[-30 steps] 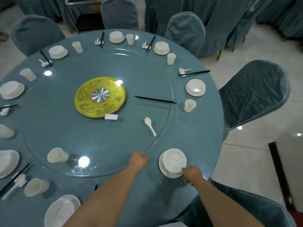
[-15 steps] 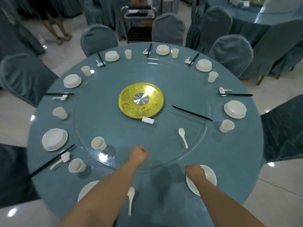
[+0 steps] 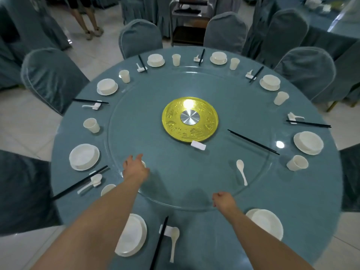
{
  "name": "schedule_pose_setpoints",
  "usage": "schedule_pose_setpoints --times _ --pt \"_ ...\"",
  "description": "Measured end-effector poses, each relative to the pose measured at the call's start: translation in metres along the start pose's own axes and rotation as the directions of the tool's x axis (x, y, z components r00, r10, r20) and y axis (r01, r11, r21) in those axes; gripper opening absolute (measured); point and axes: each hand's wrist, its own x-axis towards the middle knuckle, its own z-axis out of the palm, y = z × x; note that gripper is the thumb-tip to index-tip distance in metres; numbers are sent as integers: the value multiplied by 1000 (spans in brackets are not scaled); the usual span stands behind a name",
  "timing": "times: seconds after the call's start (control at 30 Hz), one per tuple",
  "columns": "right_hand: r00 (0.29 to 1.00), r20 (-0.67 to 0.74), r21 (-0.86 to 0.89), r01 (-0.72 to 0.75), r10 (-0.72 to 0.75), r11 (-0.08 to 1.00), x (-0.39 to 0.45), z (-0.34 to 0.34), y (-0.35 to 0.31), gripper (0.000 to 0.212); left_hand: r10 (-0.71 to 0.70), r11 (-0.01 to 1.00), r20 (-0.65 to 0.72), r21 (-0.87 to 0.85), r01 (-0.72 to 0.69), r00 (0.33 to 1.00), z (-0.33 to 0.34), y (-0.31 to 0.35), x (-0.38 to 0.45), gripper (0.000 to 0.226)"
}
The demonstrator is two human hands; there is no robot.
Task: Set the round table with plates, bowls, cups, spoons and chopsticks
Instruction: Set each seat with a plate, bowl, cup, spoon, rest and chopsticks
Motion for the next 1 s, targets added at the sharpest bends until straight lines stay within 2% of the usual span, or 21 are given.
schedule_pose_setpoints --times 0.1,0.23,0.57,0.7,0.9,1.0 --pt "1000 -16 32 -2 2 999 4 5 1 28 -39 999 71 26 37 997 9 -15 9 71" --pt "999 -32 74 -29 31 997 6 4 5 21 -26 997 45 -72 30 999 19 -23 14 64" --pt "999 -42 96 -14 18 995 -9 -12 31 26 122 992 132 -50 -116 984 51 28 -40 63" --pt "999 -50 126 -13 20 992 -18 -25 54 35 219 976 186 -62 -211 958 76 61 -73 65" --pt "990 -108 210 -61 85 976 -27 -48 103 27 352 936 322 -95 -339 879 118 102 -122 67" --pt "977 -137 350 -109 166 931 -31 -57 131 29 401 915 361 -109 -389 842 142 115 -146 69"
